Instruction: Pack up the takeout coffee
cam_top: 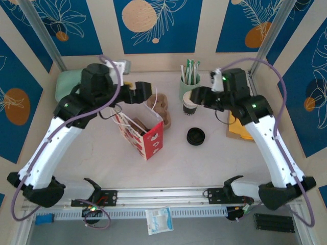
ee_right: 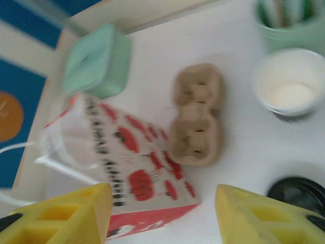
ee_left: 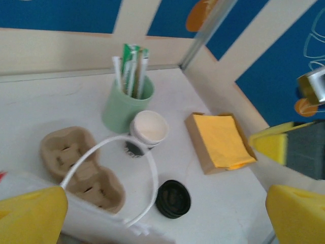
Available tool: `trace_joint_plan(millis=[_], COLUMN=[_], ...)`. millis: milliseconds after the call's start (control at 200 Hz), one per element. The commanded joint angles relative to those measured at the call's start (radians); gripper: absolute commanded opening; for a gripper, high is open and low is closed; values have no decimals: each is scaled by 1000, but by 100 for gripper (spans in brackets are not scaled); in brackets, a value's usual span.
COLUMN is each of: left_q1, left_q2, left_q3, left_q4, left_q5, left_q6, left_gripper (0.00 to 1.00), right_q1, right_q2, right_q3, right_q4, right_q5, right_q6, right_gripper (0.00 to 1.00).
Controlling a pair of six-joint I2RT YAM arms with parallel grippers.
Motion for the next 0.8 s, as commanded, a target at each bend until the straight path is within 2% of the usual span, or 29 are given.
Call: trace_joint_plan(millis=[0,120,240,370,450,640,795], left_q1=[-60,-113,-148,-163,-169,-173,-175], left_q2=[67,144,202,242,257,275,287], left_q3=[63,111,141,157,163,163,161], left_q4=[65,79,94,105,108,99,94], left_q5=[18,17,26,50,59,70,67], left_q6=[9,25,29,25,24,23,16], left_gripper=[99,99,99,99,100,99,99], right_q1=[-169,-417,-638,-794,-830,-817,-805], right_q2=[-111,-171,-143,-75,-20,151,350], right_q3=[-144,-298,-405,-497,-514,-443,-325], right_q4=[24,39,66,151,210,304,339], right_q5=[-21,-79,-157,-167,-147,-109,-173], right_q6=[89,133,175,244,275,265,227], right_gripper=[56,57,57,57,57,57,57])
